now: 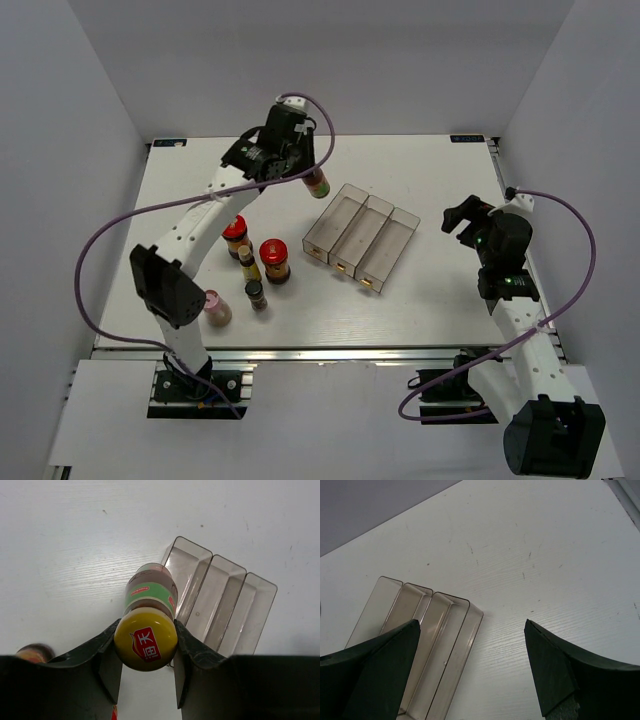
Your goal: Organize the condiment bottles
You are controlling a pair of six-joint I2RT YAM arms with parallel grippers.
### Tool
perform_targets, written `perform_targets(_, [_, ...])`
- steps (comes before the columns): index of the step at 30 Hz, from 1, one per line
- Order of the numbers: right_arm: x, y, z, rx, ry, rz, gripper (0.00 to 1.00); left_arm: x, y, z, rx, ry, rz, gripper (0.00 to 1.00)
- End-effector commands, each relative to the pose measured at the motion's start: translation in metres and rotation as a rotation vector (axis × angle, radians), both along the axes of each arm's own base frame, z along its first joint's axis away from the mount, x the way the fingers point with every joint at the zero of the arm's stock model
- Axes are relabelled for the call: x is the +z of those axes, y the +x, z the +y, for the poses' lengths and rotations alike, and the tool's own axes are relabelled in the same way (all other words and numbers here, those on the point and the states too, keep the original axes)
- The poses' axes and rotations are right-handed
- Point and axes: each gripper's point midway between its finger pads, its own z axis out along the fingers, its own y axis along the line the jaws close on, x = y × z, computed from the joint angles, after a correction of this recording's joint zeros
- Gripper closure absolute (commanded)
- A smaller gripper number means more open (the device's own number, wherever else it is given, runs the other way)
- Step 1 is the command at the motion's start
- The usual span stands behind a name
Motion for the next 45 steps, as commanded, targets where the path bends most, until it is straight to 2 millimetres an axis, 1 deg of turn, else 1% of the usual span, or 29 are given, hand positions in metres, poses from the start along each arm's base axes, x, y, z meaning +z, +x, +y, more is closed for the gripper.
perform_targets(1, [0.007,-0.002,-0.011,-0.049,-0.031,-0.016,0.11,0.040,0.019,-0.025,-0.089,-0.079,-0.150,1.00])
perform_targets(2, [0.008,-0.002,-0.011,-0.049,-0.032,-0.020,0.11,0.035,0.023,-0.032,-0.107,-0.079,-0.147,1.00])
perform_targets(4, [0.008,-0.002,-0.010,-0.046,-0.031,-0.025,0.11,0.034,0.028,-0.041,-0.135,-0.087,-0.153,1.00])
perform_targets(5, [0.008,-0.002,-0.010,-0.046,-0.031,-0.025,0.11,0.044,0.029,-0.047,-0.164,-0.096,-0.173,1.00])
perform_targets(6, [0.007,-0.002,-0.010,-0.046,-0.032,-0.022,0.11,0.037,0.033,-0.053,-0.183,-0.089,-0.162,1.00])
perform_targets(8, [0.005,-0.002,-0.010,-0.045,-0.030,-0.017,0.11,0.035,0.035,-0.062,-0.217,-0.092,-0.165,1.00])
perform_targets(9, [0.003,-0.002,-0.010,-0.043,-0.031,-0.010,0.11,0.026,0.037,-0.068,-0.234,-0.090,-0.152,1.00])
perform_targets(11, [0.000,-0.003,-0.010,-0.044,-0.030,0.002,0.11,0.016,0.040,-0.074,-0.260,-0.082,-0.139,1.00])
perform_targets(12, [-0.001,-0.002,-0.009,-0.042,-0.028,0.005,0.11,0.018,0.043,-0.076,-0.260,-0.079,-0.145,1.00])
perform_targets(13, [-0.003,-0.002,-0.009,-0.044,-0.027,0.010,0.11,0.003,0.047,-0.078,-0.264,-0.054,-0.117,1.00])
perform_targets(16, [-0.007,-0.001,-0.008,-0.037,-0.022,0.019,0.11,-0.003,0.055,-0.081,-0.264,-0.033,-0.107,1.00])
perform_targets(22, [-0.012,0.000,-0.009,-0.040,-0.023,0.035,0.11,-0.007,0.055,-0.089,-0.293,-0.037,-0.112,1.00])
perform_targets(27, [-0.014,0.000,-0.008,-0.034,-0.021,0.038,0.11,-0.021,0.055,-0.095,-0.309,-0.014,-0.084,1.00])
perform_targets(32, [-0.013,0.001,-0.007,-0.030,-0.017,0.038,0.11,-0.035,0.051,-0.101,-0.324,0.034,-0.069,1.00])
perform_targets(34, [-0.015,0.001,-0.007,-0.030,-0.018,0.039,0.11,-0.044,0.051,-0.104,-0.333,0.046,-0.057,1.00])
perform_targets(36, [-0.015,0.001,-0.006,-0.029,-0.015,0.039,0.11,-0.047,0.053,-0.105,-0.328,0.052,-0.053,1.00])
perform_targets(37, [-0.015,0.001,-0.006,-0.029,-0.015,0.039,0.11,-0.054,0.055,-0.106,-0.327,0.058,-0.044,1.00])
perform_targets(40, [-0.015,0.001,-0.005,-0.025,-0.014,0.039,0.11,-0.060,0.060,-0.107,-0.321,0.072,-0.044,0.97])
perform_targets(43, [-0.016,0.001,-0.004,-0.015,-0.011,0.044,0.11,-0.061,0.061,-0.108,-0.324,0.077,-0.045,0.88])
perform_targets(45, [-0.016,0.002,-0.004,-0.016,-0.013,0.044,0.11,-0.063,0.061,-0.109,-0.324,0.082,-0.045,0.85])
